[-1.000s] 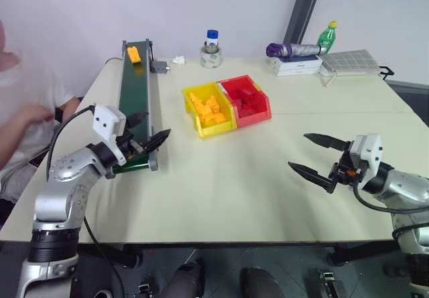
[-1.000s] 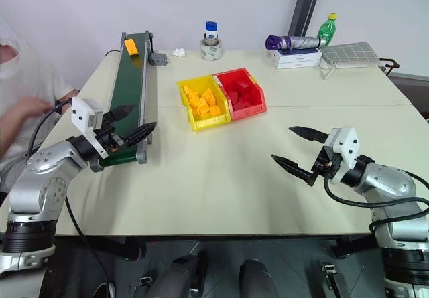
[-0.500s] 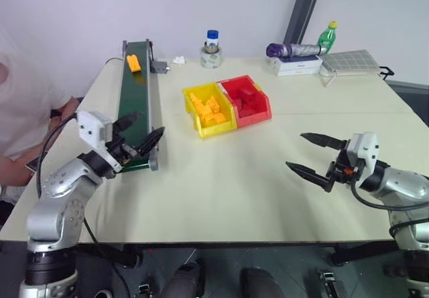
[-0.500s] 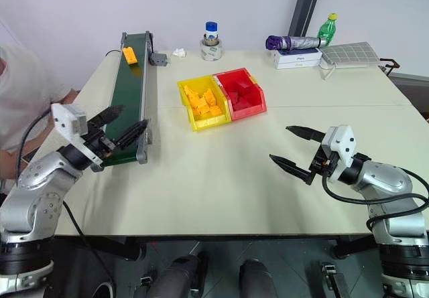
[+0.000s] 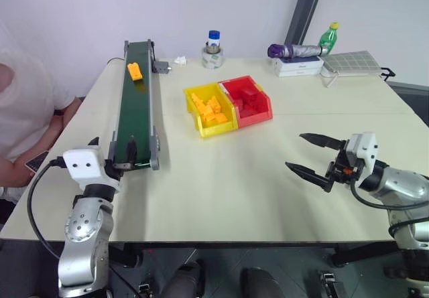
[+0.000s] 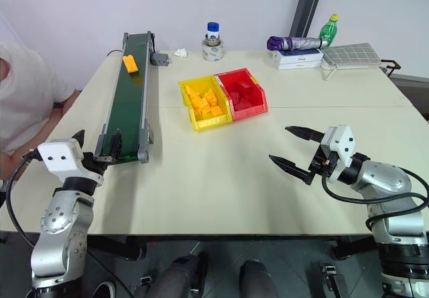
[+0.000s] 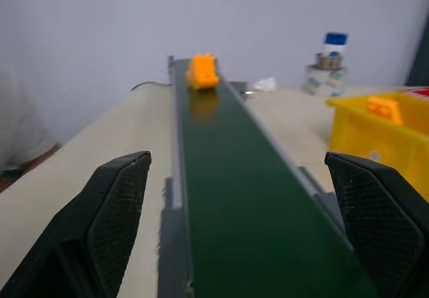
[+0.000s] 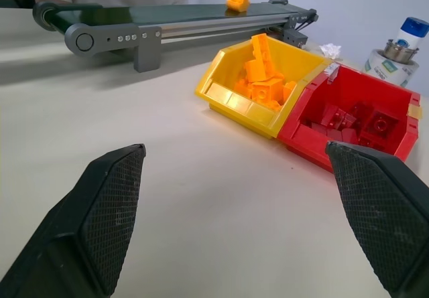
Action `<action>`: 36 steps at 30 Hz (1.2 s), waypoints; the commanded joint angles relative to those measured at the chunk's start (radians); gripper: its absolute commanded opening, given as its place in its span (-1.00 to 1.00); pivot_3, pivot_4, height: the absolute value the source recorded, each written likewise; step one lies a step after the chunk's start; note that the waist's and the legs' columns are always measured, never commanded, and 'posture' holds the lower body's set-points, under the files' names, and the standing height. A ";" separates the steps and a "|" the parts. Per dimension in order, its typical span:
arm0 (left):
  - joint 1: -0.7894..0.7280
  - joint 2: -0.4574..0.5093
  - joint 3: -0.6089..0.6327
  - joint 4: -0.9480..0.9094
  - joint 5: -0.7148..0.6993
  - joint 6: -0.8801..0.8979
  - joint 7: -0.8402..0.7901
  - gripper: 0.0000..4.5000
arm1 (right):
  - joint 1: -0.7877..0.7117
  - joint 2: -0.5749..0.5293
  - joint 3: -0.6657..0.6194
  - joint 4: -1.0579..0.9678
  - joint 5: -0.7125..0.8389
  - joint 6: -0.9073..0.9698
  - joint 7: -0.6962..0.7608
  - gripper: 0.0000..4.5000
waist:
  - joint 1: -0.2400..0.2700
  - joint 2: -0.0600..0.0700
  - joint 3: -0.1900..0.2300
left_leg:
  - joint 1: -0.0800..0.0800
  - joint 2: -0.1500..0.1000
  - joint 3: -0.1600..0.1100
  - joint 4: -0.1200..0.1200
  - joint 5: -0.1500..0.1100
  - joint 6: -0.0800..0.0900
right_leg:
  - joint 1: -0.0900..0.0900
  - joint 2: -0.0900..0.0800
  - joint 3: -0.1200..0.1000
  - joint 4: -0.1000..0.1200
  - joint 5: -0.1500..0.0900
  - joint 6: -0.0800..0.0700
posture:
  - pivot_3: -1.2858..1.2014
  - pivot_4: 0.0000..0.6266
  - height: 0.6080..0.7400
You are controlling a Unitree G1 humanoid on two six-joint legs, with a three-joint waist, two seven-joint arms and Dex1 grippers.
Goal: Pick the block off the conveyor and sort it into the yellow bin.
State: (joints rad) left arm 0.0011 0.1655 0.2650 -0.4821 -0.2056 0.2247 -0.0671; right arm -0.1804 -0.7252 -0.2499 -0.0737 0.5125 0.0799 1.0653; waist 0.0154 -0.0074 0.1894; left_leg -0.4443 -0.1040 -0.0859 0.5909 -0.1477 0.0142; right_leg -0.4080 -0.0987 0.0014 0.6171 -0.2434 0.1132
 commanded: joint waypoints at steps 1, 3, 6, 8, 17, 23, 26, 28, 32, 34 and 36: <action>-0.022 0.001 -0.015 -0.040 0.028 -0.020 0.023 0.95 | -0.009 -0.003 -0.017 -0.016 -0.002 -0.022 -0.003 1.00 | 0.000 0.000 0.000 | 0.000 0.000 0.000 0.000 0.000 0.000 | 0.000 0.000 0.000 0.000 0.000 0.000 | 0.03 -0.52 1.00; -0.037 0.007 -0.014 -0.029 0.033 -0.019 0.026 0.95 | -0.008 -0.002 -0.017 -0.018 -0.002 -0.022 -0.005 1.00 | -0.001 0.000 0.000 | 0.000 0.000 0.000 0.000 0.000 0.000 | 0.000 0.000 0.000 0.000 0.000 0.000 | 0.03 -0.52 1.00; -0.060 0.016 -0.010 -0.012 0.048 -0.011 0.035 0.95 | -0.007 0.000 -0.017 -0.019 -0.003 -0.024 -0.007 1.00 | -0.001 0.000 0.000 | 0.000 0.000 0.000 0.000 0.000 0.000 | 0.000 0.000 -0.001 0.000 0.000 0.000 | 0.03 -0.52 1.00; -0.078 0.017 -0.004 0.000 0.046 0.003 0.046 0.95 | -0.006 0.001 -0.017 -0.021 -0.004 -0.025 -0.009 1.00 | -0.001 0.000 0.000 | 0.000 0.000 0.000 0.000 0.000 0.000 | 0.000 0.000 -0.001 0.000 0.000 0.000 | 0.03 -0.52 1.00; -0.160 0.007 -0.029 0.042 0.090 0.075 0.105 0.95 | -0.003 0.004 -0.015 -0.026 -0.003 -0.027 -0.014 1.00 | 0.000 0.000 0.000 | 0.000 0.000 0.000 0.000 0.000 0.000 | 0.000 0.001 -0.002 0.000 0.000 0.000 | 0.03 -0.52 1.00; -0.296 0.025 -0.027 0.123 0.119 0.175 0.148 0.95 | -0.005 0.007 -0.014 -0.025 -0.004 -0.028 -0.014 1.00 | 0.000 0.000 0.000 | 0.000 0.000 0.000 0.001 0.000 0.000 | 0.000 0.001 -0.002 0.000 0.000 0.001 | 0.03 -0.52 1.00; -0.401 0.037 -0.004 0.224 0.118 0.227 0.172 0.95 | -0.006 0.008 -0.012 -0.028 -0.006 -0.027 -0.017 1.00 | 0.001 0.000 0.000 | 0.000 0.000 -0.001 0.001 0.000 0.000 | 0.000 0.001 -0.003 0.001 0.001 0.001 | 0.03 -0.52 1.00; -0.466 0.055 0.005 0.300 0.120 0.225 0.176 0.95 | -0.005 0.010 -0.010 -0.032 -0.006 -0.024 -0.019 1.00 | 0.001 0.000 0.000 | 0.001 0.000 -0.001 0.002 0.000 0.000 | 0.000 0.002 -0.003 0.001 0.001 0.001 | 0.03 -0.52 1.00; -0.567 0.082 0.017 0.461 0.111 0.180 0.169 0.95 | -0.007 0.010 -0.007 -0.037 -0.006 -0.021 -0.025 1.00 | -0.001 0.000 0.000 | 0.001 0.000 -0.001 0.002 0.000 0.000 | 0.000 0.002 -0.003 0.001 0.002 0.003 | 0.03 -0.52 1.00; -0.620 0.084 0.017 0.548 0.103 0.164 0.166 0.95 | -0.008 0.011 -0.006 -0.041 -0.008 -0.019 -0.028 1.00 | 0.000 0.000 0.000 | 0.001 0.000 -0.001 0.002 0.000 0.000 | 0.000 0.002 -0.003 0.001 0.003 0.005 | 0.03 -0.52 1.00; -0.656 0.087 0.006 0.607 0.107 0.139 0.158 0.95 | -0.007 0.012 -0.006 -0.043 -0.008 -0.019 -0.030 1.00 | 0.000 0.000 0.000 | 0.001 0.000 -0.001 0.002 0.000 0.000 | 0.000 0.002 -0.003 0.001 0.003 0.005 | 0.03 -0.52 1.00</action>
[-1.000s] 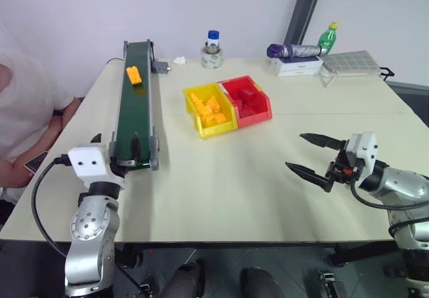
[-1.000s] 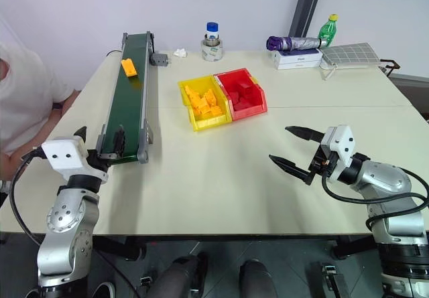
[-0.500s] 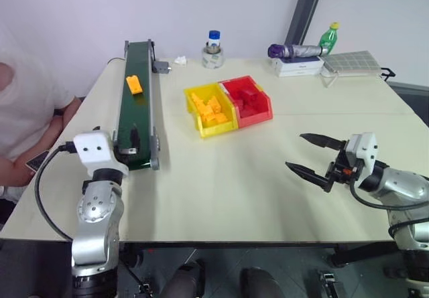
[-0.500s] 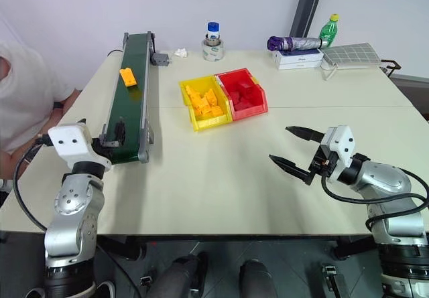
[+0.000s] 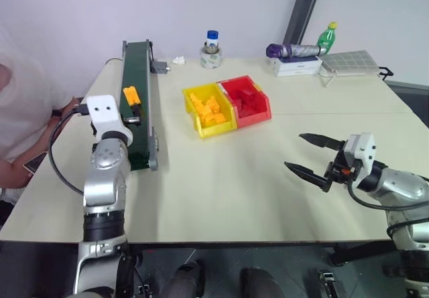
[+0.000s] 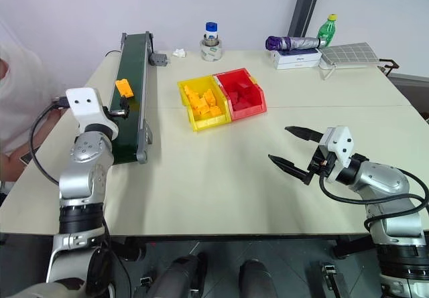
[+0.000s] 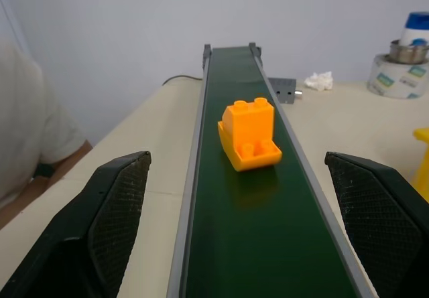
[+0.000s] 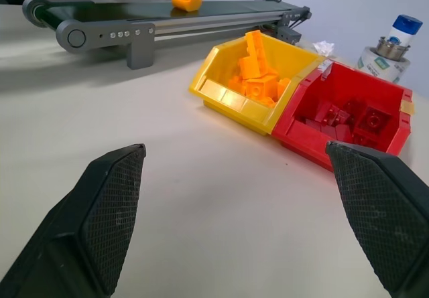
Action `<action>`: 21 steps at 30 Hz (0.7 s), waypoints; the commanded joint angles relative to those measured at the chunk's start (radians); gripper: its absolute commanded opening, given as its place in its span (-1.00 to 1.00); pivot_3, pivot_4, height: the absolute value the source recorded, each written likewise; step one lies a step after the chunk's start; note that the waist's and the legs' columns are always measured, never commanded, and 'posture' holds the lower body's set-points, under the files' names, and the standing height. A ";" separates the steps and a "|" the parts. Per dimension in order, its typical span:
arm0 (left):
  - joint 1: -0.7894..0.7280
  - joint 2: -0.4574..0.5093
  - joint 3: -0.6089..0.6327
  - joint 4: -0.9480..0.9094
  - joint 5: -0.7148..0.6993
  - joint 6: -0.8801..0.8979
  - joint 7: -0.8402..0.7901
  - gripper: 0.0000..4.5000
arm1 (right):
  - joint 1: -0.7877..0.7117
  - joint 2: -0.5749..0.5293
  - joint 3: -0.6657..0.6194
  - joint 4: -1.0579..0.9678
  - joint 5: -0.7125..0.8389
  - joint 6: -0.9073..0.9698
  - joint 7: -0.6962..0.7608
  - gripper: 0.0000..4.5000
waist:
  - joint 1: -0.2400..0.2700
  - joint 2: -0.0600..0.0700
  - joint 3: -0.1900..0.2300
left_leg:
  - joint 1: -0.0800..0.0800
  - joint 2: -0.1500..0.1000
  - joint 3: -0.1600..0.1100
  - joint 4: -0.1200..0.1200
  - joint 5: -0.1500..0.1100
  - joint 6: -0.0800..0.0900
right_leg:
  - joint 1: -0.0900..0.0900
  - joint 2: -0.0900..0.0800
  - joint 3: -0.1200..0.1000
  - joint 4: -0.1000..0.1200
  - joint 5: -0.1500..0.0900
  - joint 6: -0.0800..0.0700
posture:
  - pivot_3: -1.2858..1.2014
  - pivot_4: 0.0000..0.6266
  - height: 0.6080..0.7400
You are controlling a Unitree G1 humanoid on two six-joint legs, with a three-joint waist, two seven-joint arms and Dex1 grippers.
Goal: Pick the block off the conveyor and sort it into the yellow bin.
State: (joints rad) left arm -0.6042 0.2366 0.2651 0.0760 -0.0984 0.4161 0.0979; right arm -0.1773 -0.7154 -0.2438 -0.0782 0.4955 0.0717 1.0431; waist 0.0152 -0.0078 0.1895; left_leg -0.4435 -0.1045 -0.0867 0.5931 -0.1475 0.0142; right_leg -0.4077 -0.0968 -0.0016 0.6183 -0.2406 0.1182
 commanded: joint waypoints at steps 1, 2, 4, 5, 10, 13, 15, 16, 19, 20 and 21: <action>-0.068 0.016 0.002 0.077 0.006 -0.066 -0.002 0.95 | -0.009 0.002 -0.012 -0.039 0.009 -0.010 -0.008 1.00 | 0.000 0.000 0.000 | 0.000 0.000 0.000 0.000 0.000 0.000 | 0.000 0.000 0.000 0.000 0.000 0.000 | 0.03 -0.52 1.00; -0.084 0.013 0.003 0.101 0.009 -0.074 0.007 0.95 | -0.008 0.002 -0.012 -0.041 0.010 -0.010 -0.009 1.00 | 0.000 0.000 0.000 | 0.000 0.000 0.000 0.000 0.000 0.000 | 0.000 0.000 0.000 0.000 0.000 0.001 | 0.03 -0.52 1.00; -0.111 0.007 0.000 0.140 0.012 -0.091 0.017 0.95 | -0.004 0.002 -0.013 -0.046 0.010 -0.008 -0.012 1.00 | 0.000 0.000 0.000 | 0.000 0.000 0.000 0.000 0.000 0.000 | 0.000 0.000 0.000 0.000 0.001 0.001 | 0.03 -0.52 1.00; -0.118 0.007 -0.001 0.153 0.012 -0.098 0.020 0.95 | -0.002 0.002 -0.013 -0.048 0.011 -0.008 -0.014 1.00 | 0.000 0.000 0.000 | 0.000 0.000 0.000 0.000 0.000 0.000 | 0.000 0.000 0.000 0.000 0.001 0.001 | 0.03 -0.52 1.00; -0.133 -0.008 -0.012 0.196 0.016 -0.121 0.040 0.95 | 0.007 0.001 -0.018 -0.059 0.014 -0.003 -0.021 1.00 | 0.000 0.000 0.000 | 0.000 0.000 0.000 0.000 0.000 0.000 | 0.000 0.000 0.000 0.000 0.001 0.002 | 0.03 -0.52 1.00; -0.128 -0.006 -0.020 0.202 0.024 -0.125 0.044 0.95 | 0.013 0.001 -0.019 -0.064 0.016 0.000 -0.024 1.00 | 0.000 0.000 0.000 | 0.000 0.000 0.000 0.001 0.000 0.000 | 0.000 0.000 0.000 0.000 0.001 0.002 | 0.03 -0.52 1.00; -0.119 -0.005 -0.021 0.203 0.030 -0.105 0.058 0.95 | 0.015 0.002 -0.020 -0.064 0.014 -0.001 -0.024 1.00 | 0.000 0.000 0.000 | 0.000 0.000 0.000 0.001 0.000 0.000 | 0.000 0.000 0.000 0.001 0.001 0.002 | 0.03 -0.52 1.00; -0.113 -0.011 -0.014 0.198 0.016 -0.090 0.055 0.85 | 0.015 0.002 -0.020 -0.065 0.014 -0.001 -0.024 1.00 | 0.000 0.000 0.000 | 0.000 0.000 0.000 0.001 0.000 0.000 | 0.000 0.000 0.000 0.001 0.001 0.002 | 0.03 -0.52 1.00; -0.098 -0.019 -0.011 0.175 -0.001 -0.074 0.041 0.40 | 0.016 0.001 -0.022 -0.066 0.014 0.001 -0.025 1.00 | 0.000 0.000 0.000 | 0.000 0.000 0.000 0.001 0.000 0.000 | 0.000 0.000 0.000 0.001 0.001 0.002 | 0.03 -0.52 1.00; -0.096 -0.021 -0.014 0.161 0.002 -0.073 0.044 0.16 | 0.015 0.001 -0.022 -0.065 0.014 0.000 -0.024 1.00 | 0.000 0.000 0.000 | 0.000 0.000 0.000 0.001 0.000 0.000 | 0.000 0.000 0.000 0.001 0.001 0.002 | 0.03 -0.52 1.00; -0.094 -0.023 -0.016 0.150 0.003 -0.072 0.046 -0.07 | 0.016 0.000 -0.022 -0.064 0.013 -0.001 -0.024 1.00 | 0.000 0.000 0.000 | 0.000 0.000 0.000 0.001 0.000 0.000 | 0.000 0.000 0.000 0.001 0.001 0.002 | 0.03 -0.52 1.00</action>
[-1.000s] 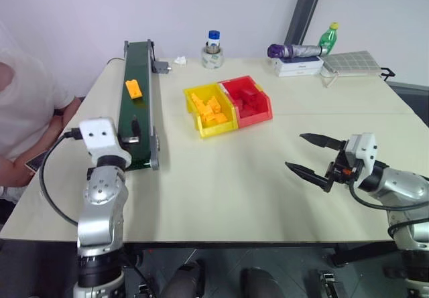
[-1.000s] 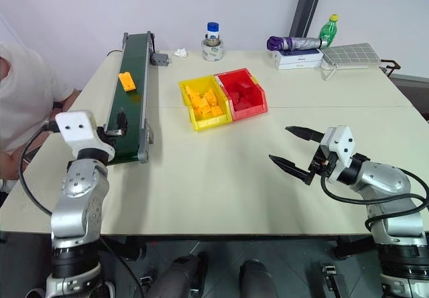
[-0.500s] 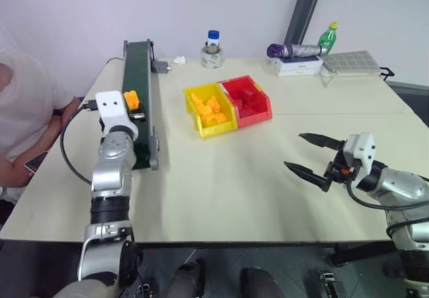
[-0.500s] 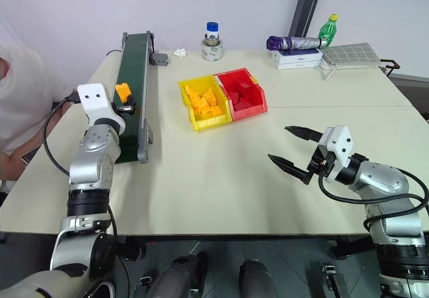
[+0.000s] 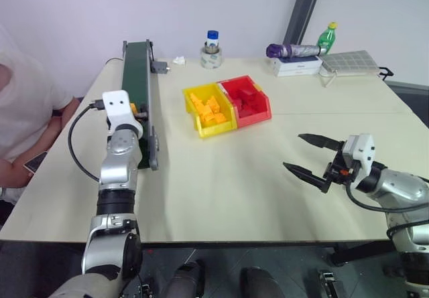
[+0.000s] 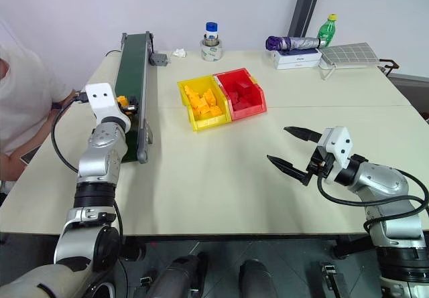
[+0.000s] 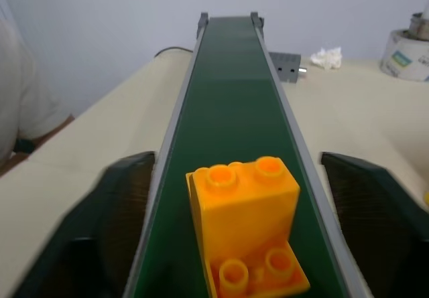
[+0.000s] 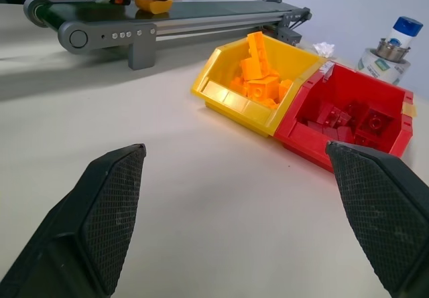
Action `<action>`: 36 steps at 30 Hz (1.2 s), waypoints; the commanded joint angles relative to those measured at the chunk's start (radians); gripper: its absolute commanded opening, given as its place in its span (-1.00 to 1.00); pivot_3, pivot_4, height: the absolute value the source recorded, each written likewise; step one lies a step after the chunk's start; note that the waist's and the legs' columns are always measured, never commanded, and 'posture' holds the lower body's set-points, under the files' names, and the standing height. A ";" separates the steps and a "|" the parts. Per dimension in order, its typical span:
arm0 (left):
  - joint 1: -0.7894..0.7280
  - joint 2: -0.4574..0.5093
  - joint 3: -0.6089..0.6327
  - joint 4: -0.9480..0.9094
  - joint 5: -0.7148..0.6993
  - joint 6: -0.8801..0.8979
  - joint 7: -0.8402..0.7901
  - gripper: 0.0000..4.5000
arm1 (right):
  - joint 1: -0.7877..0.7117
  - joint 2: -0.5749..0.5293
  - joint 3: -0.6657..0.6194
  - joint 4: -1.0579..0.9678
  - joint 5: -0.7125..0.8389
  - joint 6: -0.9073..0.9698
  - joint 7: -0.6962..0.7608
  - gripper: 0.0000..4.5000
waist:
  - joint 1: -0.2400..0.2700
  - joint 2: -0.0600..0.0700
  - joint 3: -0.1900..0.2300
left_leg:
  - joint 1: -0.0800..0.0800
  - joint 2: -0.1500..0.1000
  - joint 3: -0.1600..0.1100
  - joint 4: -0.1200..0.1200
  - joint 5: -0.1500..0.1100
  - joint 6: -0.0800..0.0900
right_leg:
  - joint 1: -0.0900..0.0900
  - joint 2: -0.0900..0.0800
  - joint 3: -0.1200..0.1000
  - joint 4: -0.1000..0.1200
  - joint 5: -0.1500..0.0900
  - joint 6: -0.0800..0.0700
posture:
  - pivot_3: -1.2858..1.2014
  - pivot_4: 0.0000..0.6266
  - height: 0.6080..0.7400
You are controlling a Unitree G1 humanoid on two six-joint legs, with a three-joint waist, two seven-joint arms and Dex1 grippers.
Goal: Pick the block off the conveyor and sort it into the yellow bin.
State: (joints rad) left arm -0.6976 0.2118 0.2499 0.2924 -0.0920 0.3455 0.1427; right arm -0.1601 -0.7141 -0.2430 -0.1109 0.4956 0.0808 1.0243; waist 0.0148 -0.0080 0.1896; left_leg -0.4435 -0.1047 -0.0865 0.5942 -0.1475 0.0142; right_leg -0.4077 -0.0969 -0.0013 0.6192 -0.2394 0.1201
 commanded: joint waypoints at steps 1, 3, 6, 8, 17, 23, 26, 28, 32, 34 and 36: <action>-0.002 0.000 -0.004 -0.076 -0.003 -0.002 -0.001 -0.29 | -0.002 -0.001 -0.023 -0.031 0.014 -0.010 -0.005 1.00 | 0.000 0.000 0.000 | 0.000 0.000 0.000 0.000 0.000 0.000 | 0.000 0.000 0.000 0.000 0.000 0.000 | 0.03 -0.52 1.00; -0.012 -0.019 -0.010 -0.098 -0.022 -0.006 -0.016 -0.40 | -0.004 0.001 -0.020 -0.029 0.013 -0.011 -0.006 1.00 | 0.001 0.000 0.000 | 0.000 0.000 0.000 0.000 0.000 0.000 | 0.000 0.000 0.000 0.000 0.000 0.000 | 0.03 -0.52 1.00; -0.038 -0.068 -0.048 -0.162 -0.066 0.000 -0.075 -0.40 | -0.011 0.002 -0.018 -0.026 0.012 -0.011 -0.007 1.00 | 0.006 0.000 0.000 | 0.000 0.000 0.000 0.001 0.000 0.000 | 0.000 0.000 0.000 0.000 0.000 0.000 | 0.03 -0.52 1.00; -0.054 -0.095 -0.068 -0.179 -0.079 0.003 -0.097 -0.40 | -0.012 0.001 -0.019 -0.025 0.012 -0.011 -0.008 1.00 | 0.015 0.000 0.000 | 0.000 -0.001 0.000 0.002 0.000 0.000 | 0.001 0.000 0.000 0.000 0.000 0.000 | 0.03 -0.52 1.00; -0.328 -0.231 -0.169 0.205 -0.025 -0.188 -0.147 -0.40 | -0.010 0.004 -0.019 -0.038 0.009 -0.007 -0.022 1.00 | 0.026 -0.001 0.000 | 0.000 -0.001 0.001 0.003 0.000 0.000 | 0.002 0.000 0.000 -0.001 0.001 0.001 | 0.03 -0.52 1.00; -0.510 -0.256 -0.135 0.585 -0.029 -0.373 -0.153 0.06 | 0.042 -0.003 -0.047 -0.088 0.017 0.003 -0.047 1.00 | 0.025 -0.001 0.001 | 0.000 -0.001 0.001 0.002 0.000 0.001 | 0.002 0.000 0.000 -0.002 0.000 0.003 | 0.03 -0.52 1.00; -0.541 -0.252 -0.128 0.661 -0.028 -0.416 -0.147 0.67 | 0.074 -0.007 -0.067 -0.110 0.022 0.007 -0.057 1.00 | 0.024 -0.001 0.001 | 0.000 -0.001 0.001 0.002 -0.001 0.002 | 0.002 0.000 0.000 -0.002 0.000 0.004 | 0.03 -0.52 1.00; -0.549 -0.250 -0.122 0.687 -0.028 -0.435 -0.143 0.98 | 0.091 -0.007 -0.076 -0.124 0.024 0.012 -0.062 1.00 | 0.025 -0.001 0.001 | -0.001 -0.002 0.001 0.002 -0.001 0.002 | 0.002 0.000 0.000 -0.002 0.000 0.004 | 0.03 -0.52 1.00; -0.548 -0.238 -0.117 0.683 -0.023 -0.474 -0.148 0.98 | 0.102 -0.004 -0.079 -0.137 0.025 0.019 -0.068 1.00 | 0.025 -0.001 0.001 | -0.001 -0.002 0.001 0.002 -0.001 0.002 | 0.002 0.000 0.000 -0.001 0.001 0.005 | 0.03 -0.52 1.00; -0.524 -0.240 -0.106 0.620 -0.065 -0.463 -0.226 0.98 | 0.097 -0.003 -0.076 -0.133 0.023 0.018 -0.068 1.00 | 0.025 -0.001 0.001 | 0.000 -0.002 0.001 0.002 -0.001 0.002 | 0.002 0.000 0.000 -0.001 0.001 0.005 | 0.03 -0.52 1.00; -0.461 -0.231 -0.115 0.504 -0.095 -0.420 -0.298 0.98 | 0.087 -0.004 -0.070 -0.128 0.022 0.019 -0.068 1.00 | 0.024 -0.001 0.001 | -0.001 -0.002 0.001 0.002 -0.001 0.002 | 0.002 0.000 0.000 -0.001 0.001 0.005 | 0.03 -0.52 1.00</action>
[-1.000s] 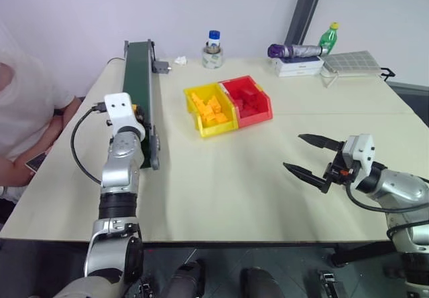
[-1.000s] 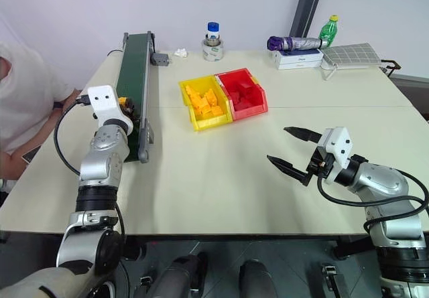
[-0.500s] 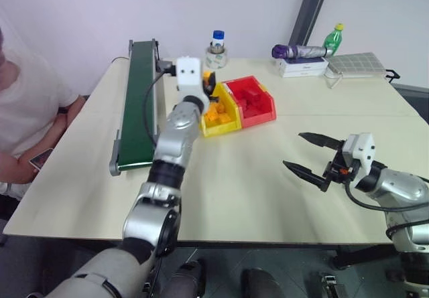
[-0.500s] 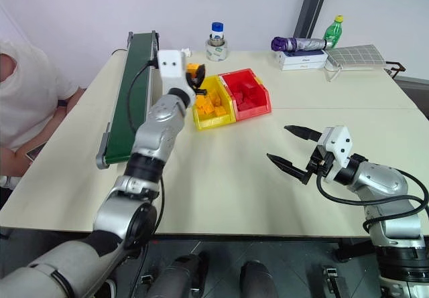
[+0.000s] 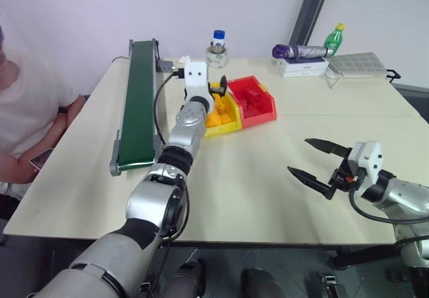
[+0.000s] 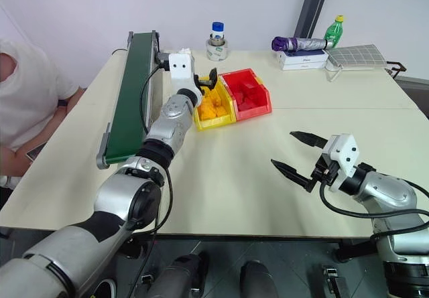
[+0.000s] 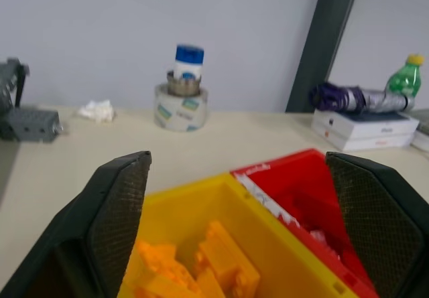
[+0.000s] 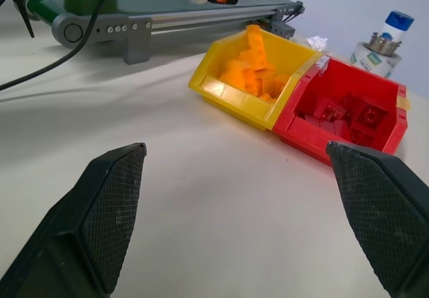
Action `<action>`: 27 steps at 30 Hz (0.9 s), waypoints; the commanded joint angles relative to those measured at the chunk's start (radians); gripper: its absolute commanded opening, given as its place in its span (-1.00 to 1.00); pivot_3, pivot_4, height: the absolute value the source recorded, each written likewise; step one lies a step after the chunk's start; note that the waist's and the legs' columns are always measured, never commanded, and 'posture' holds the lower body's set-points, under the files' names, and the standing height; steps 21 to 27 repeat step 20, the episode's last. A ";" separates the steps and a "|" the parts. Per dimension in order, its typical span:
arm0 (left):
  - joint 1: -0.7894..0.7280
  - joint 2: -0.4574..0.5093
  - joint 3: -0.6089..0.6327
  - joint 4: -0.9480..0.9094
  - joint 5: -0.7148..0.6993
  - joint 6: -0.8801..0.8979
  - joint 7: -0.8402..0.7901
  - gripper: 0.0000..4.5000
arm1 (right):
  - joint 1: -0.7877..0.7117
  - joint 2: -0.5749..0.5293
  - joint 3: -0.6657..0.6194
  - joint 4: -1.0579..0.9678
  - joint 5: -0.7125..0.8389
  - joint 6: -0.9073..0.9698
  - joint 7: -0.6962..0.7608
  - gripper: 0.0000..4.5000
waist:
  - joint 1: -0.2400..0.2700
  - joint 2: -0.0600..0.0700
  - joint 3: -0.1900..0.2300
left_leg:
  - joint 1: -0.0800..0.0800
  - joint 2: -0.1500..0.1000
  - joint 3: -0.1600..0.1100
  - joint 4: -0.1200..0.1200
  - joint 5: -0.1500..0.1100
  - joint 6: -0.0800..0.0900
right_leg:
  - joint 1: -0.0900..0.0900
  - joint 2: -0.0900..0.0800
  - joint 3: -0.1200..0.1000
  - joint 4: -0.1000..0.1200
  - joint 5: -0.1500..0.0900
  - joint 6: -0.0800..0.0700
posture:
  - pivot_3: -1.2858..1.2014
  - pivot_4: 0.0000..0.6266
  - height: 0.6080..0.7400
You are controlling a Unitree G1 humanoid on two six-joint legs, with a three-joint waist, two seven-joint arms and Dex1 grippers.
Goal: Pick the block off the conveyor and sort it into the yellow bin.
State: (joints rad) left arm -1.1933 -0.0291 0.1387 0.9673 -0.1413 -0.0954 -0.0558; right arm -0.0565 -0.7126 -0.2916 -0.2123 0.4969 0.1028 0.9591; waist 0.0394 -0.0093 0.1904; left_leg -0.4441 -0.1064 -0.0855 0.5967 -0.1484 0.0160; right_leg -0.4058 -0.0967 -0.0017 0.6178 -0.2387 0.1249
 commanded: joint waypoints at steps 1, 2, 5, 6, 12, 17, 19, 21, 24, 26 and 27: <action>0.083 0.023 -0.016 -0.253 -0.054 0.092 -0.121 0.98 | -0.021 -0.006 -0.020 -0.024 0.021 -0.004 -0.001 1.00 | -0.001 0.000 0.000 | 0.000 0.000 0.000 0.000 0.000 0.000 | 0.000 0.000 0.000 0.000 0.000 0.000 | 0.03 -0.52 1.00; 0.126 0.037 -0.031 -0.326 -0.059 0.165 -0.141 0.98 | -0.023 -0.006 -0.020 -0.022 0.021 -0.004 0.001 1.00 | -0.004 0.001 0.000 | 0.000 0.000 0.000 0.000 0.000 0.000 | 0.000 0.000 0.000 0.000 0.000 0.000 | 0.03 -0.52 1.00; 0.290 0.109 -0.063 -0.606 -0.110 0.351 -0.242 0.98 | -0.029 -0.007 -0.018 -0.008 0.020 -0.009 0.010 1.00 | -0.017 0.002 -0.001 | 0.001 0.001 0.000 -0.001 0.000 0.000 | 0.000 0.001 0.001 0.001 0.000 0.000 | 0.03 -0.52 1.00; 0.349 0.142 -0.052 -0.716 -0.162 0.426 -0.278 0.98 | -0.032 -0.007 -0.017 -0.002 0.020 -0.011 0.015 1.00 | -0.023 0.002 -0.001 | 0.001 0.001 0.000 -0.001 0.000 0.000 | -0.001 0.001 0.001 0.002 0.000 0.000 | 0.03 -0.52 1.00; 0.723 0.479 0.057 -1.188 -0.361 0.658 -0.526 0.98 | -0.079 -0.012 -0.002 0.046 0.015 -0.018 0.048 1.00 | -0.054 0.002 -0.001 | 0.001 0.002 0.000 -0.001 0.000 0.000 | -0.003 0.000 0.003 0.005 -0.002 -0.005 | 0.03 -0.52 1.00; 0.871 0.659 0.182 -1.202 -0.393 0.664 -0.606 0.98 | -0.099 -0.011 0.005 0.073 0.014 -0.024 0.074 1.00 | -0.040 0.003 -0.001 | 0.002 0.003 0.000 -0.002 0.000 0.000 | -0.001 -0.001 0.003 0.005 -0.003 -0.009 | 0.03 -0.52 1.00; 0.912 0.688 0.221 -1.200 -0.402 0.637 -0.636 0.98 | -0.110 -0.012 0.008 0.087 0.013 -0.026 0.083 1.00 | -0.032 0.003 -0.001 | 0.001 0.003 0.000 -0.002 0.000 0.000 | -0.001 -0.002 0.004 0.005 -0.003 -0.010 | 0.03 -0.52 1.00; 0.933 0.701 0.225 -1.196 -0.391 0.607 -0.656 0.98 | -0.117 -0.012 0.012 0.093 0.013 -0.025 0.087 1.00 | -0.032 0.003 -0.001 | 0.001 0.003 0.000 -0.002 0.000 0.000 | -0.001 -0.002 0.004 0.005 -0.003 -0.010 | 0.03 -0.52 1.00; 0.933 0.701 0.225 -1.196 -0.391 0.607 -0.656 0.98 | -0.117 -0.012 0.012 0.093 0.013 -0.025 0.087 1.00 | -0.032 0.003 -0.001 | 0.001 0.003 0.000 -0.002 0.000 0.000 | -0.001 -0.002 0.004 0.005 -0.003 -0.010 | 0.03 -0.52 1.00; 0.933 0.701 0.225 -1.196 -0.391 0.607 -0.656 0.98 | -0.117 -0.012 0.012 0.093 0.013 -0.025 0.087 1.00 | -0.032 0.003 -0.001 | 0.001 0.003 0.000 -0.002 0.000 0.000 | -0.001 -0.002 0.004 0.005 -0.003 -0.010 | 0.03 -0.52 1.00; 0.933 0.701 0.225 -1.196 -0.391 0.607 -0.656 0.98 | -0.117 -0.012 0.012 0.093 0.013 -0.025 0.087 1.00 | -0.032 0.003 -0.001 | 0.001 0.003 0.000 -0.002 0.000 0.000 | -0.001 -0.002 0.004 0.005 -0.003 -0.010 | 0.03 -0.52 1.00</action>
